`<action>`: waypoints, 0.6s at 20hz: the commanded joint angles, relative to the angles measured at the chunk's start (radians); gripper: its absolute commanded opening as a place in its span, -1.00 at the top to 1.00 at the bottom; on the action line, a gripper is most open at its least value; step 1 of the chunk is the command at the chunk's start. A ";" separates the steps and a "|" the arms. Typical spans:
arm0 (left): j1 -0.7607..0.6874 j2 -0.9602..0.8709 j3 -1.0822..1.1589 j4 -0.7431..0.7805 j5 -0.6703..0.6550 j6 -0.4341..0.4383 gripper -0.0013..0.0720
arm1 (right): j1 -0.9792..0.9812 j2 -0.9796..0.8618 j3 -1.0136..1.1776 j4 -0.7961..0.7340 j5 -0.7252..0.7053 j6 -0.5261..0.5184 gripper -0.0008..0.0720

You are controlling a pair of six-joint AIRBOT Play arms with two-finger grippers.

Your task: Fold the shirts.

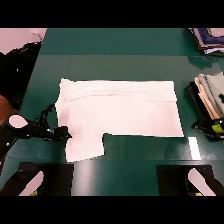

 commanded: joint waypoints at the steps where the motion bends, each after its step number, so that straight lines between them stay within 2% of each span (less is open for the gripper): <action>1: 0.001 0.001 0.051 -0.006 0.015 0.016 0.89 | -0.115 -0.057 -0.138 0.114 -0.029 -0.047 -0.25; 4: 0.001 0.000 0.054 -0.006 0.013 0.016 0.89 | -0.119 -0.169 -0.165 0.233 -0.086 -0.085 -0.18; 5: 0.001 0.001 0.054 -0.006 0.013 0.016 0.89 | -0.107 -0.201 -0.159 0.262 -0.103 -0.085 -0.05; 8: 0.001 0.000 0.054 -0.006 0.013 0.016 0.89 | -0.038 -0.274 -0.119 0.277 -0.120 -0.085 -0.01; 9: 0.001 0.000 0.054 -0.006 0.014 0.016 0.89 | -0.013 -0.288 -0.106 0.277 -0.117 -0.085 0.16; 10: 0.001 0.000 0.054 -0.006 0.013 0.016 0.89 | 0.012 -0.296 -0.094 0.275 -0.109 -0.085 0.19; 11: 0.001 0.001 0.054 -0.003 0.010 0.020 0.89 | 0.034 -0.301 -0.083 0.262 -0.099 -0.085 0.39; 12: 0.001 0.001 0.054 0.004 -0.002 0.023 0.90 | 0.052 -0.297 -0.074 0.243 -0.088 -0.085 0.73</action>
